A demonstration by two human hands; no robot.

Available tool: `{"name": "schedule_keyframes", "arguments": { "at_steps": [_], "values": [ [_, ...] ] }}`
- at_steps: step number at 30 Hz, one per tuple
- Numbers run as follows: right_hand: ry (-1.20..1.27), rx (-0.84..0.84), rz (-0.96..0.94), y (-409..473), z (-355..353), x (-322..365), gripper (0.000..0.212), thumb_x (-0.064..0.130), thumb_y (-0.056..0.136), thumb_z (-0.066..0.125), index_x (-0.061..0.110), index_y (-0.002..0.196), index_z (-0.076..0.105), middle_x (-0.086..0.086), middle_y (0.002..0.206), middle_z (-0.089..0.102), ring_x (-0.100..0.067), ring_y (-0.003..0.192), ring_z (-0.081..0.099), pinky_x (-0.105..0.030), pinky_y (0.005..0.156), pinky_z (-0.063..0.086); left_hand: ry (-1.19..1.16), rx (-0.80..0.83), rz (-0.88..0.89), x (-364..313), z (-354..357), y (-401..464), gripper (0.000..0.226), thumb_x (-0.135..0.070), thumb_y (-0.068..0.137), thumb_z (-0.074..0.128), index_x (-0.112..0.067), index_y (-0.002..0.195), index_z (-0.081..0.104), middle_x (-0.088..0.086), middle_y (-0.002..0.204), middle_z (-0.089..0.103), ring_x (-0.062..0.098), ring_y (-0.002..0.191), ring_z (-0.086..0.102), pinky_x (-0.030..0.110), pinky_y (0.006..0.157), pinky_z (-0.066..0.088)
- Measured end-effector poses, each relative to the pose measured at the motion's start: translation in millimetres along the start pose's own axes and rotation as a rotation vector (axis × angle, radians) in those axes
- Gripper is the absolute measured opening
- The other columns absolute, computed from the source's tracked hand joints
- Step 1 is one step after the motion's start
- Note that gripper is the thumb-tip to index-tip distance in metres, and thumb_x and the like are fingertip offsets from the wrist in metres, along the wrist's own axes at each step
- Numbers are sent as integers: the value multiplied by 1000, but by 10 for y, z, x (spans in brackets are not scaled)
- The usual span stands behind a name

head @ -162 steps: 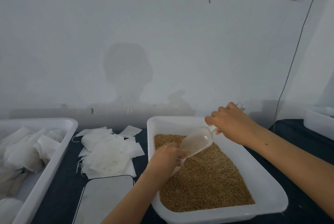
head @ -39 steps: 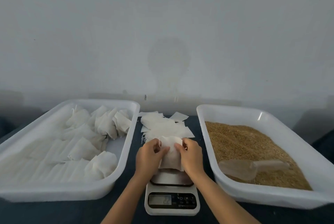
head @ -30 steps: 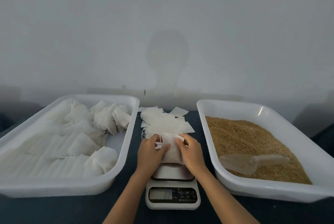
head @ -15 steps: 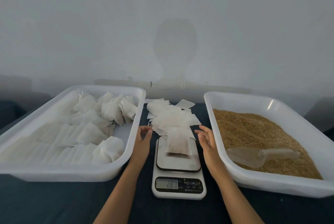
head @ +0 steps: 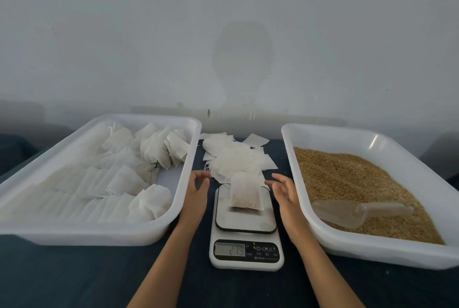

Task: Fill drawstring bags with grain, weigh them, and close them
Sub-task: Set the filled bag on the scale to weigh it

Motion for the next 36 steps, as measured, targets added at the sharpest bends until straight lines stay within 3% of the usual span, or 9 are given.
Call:
{"name": "schedule_keyframes", "arguments": {
  "at_steps": [8,12,15,17,21,25,28,32,36],
  "values": [
    [-31,4,-13,39,37,51,29,7,97,45,1,125,48,-12,113,63,-8,100,59,-8,85,44,61,27,15,-48,29,4,15,0,91,52,-12,95,59,-7,95,61,2,92,55,0,74,39],
    [-154,21,0,169,111,98,25,11,96,51,10,121,53,-3,103,64,-5,93,58,-9,77,44,170,174,68,-157,211,25,12,-9,91,57,-15,101,58,-8,98,63,11,95,59,11,79,42],
    [-269,49,24,256,194,139,25,15,93,57,14,118,55,0,102,62,-8,93,57,-15,76,41,316,331,13,-189,401,40,33,-27,90,62,-13,118,52,-2,116,59,12,111,55,24,94,42],
    [-274,47,-9,271,249,234,26,8,88,63,15,113,57,-1,99,63,-10,91,58,-10,72,42,410,427,-49,-189,494,30,51,-38,86,64,-14,127,45,3,124,54,14,117,51,29,100,41],
    [-214,-5,-107,243,315,499,30,-3,81,67,18,101,60,-6,83,67,-15,81,64,-7,65,44,481,458,-49,-285,562,21,69,-41,79,72,-18,132,34,1,119,51,16,109,50,23,87,41],
    [-143,-17,-177,243,429,832,31,-7,79,67,18,97,61,-6,77,66,-13,75,63,-9,63,44,328,329,-35,-558,488,16,46,-38,79,72,-30,112,40,-13,94,53,1,82,52,10,60,37],
    [-111,-9,-263,267,593,1151,30,-7,80,66,21,92,62,0,77,66,-3,71,61,-8,65,46,429,143,49,-883,317,48,20,-43,85,61,-32,80,44,-13,68,51,6,67,52,18,57,37],
    [-109,76,-342,332,979,1509,30,0,85,64,28,91,59,2,82,65,1,75,60,-6,69,45,550,-8,159,-1329,-106,191,36,-40,86,55,-23,58,39,-5,53,46,6,51,42,22,48,28],
    [-140,183,-380,338,1501,1660,23,2,90,57,23,97,57,5,91,64,-2,85,60,-11,76,47,720,-51,123,-1446,-704,457,37,-28,79,63,-18,53,38,-4,52,43,20,56,44,28,47,25]
  ]
}}
Point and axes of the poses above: each hand's wrist, its own y-axis towards the middle knuckle, its own z-axis out of the palm, x = y × z, the point moved 6 cm from there along y, towards the middle knuckle
